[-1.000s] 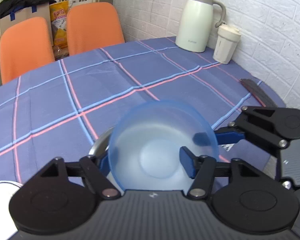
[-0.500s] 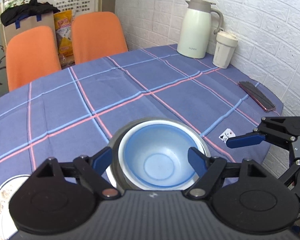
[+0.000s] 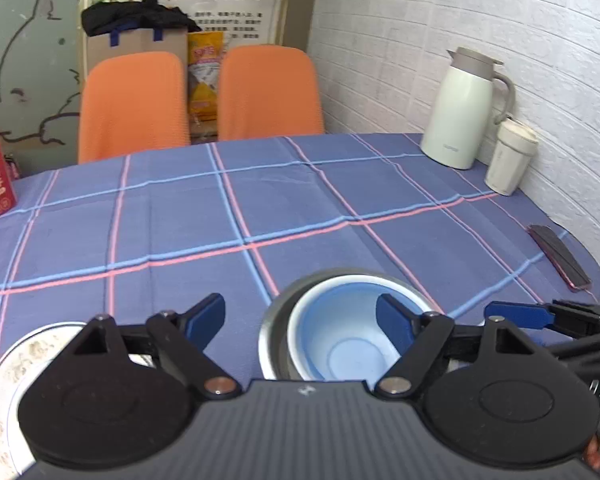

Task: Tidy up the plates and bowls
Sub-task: 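Move the left gripper back over the nested bowls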

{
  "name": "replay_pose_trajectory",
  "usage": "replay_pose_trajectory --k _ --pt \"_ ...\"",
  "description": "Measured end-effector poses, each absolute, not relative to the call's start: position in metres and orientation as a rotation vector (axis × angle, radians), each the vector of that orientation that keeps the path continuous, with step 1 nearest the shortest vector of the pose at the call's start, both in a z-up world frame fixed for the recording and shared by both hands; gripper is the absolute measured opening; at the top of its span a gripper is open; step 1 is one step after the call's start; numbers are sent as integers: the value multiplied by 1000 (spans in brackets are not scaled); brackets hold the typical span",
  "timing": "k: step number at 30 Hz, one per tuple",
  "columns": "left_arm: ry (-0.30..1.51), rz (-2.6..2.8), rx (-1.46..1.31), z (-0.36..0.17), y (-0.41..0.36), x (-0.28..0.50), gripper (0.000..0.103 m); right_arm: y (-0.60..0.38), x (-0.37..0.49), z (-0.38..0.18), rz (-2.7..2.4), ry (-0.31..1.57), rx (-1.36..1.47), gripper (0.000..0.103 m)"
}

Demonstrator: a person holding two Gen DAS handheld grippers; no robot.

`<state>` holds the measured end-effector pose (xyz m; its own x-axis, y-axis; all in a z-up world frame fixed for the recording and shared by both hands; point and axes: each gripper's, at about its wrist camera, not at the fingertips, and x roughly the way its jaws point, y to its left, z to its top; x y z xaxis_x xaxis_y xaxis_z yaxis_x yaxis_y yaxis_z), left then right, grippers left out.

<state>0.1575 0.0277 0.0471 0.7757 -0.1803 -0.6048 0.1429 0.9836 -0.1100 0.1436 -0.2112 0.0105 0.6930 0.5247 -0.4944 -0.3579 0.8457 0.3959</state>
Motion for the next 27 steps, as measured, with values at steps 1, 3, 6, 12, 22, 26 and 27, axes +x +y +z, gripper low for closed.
replay_pose_trajectory --k 1,3,6,12,22,26,27 --pt "657 -170 -60 47 28 158 79 -212 145 10 465 645 322 72" --pt "648 -160 -68 46 28 158 79 -212 147 11 384 663 397 72" --pt "636 -139 -82 44 28 158 79 -207 142 11 363 623 419 72" --pt "605 -93 -138 41 27 157 79 -205 124 21 278 447 418 72" --pt "633 -27 -191 31 37 148 80 -202 141 -1 185 601 397 72" --pt "656 -29 -176 30 35 143 80 -196 130 0 175 612 349 72" --pt "660 -29 -172 30 33 143 80 -192 129 1 174 614 322 72"
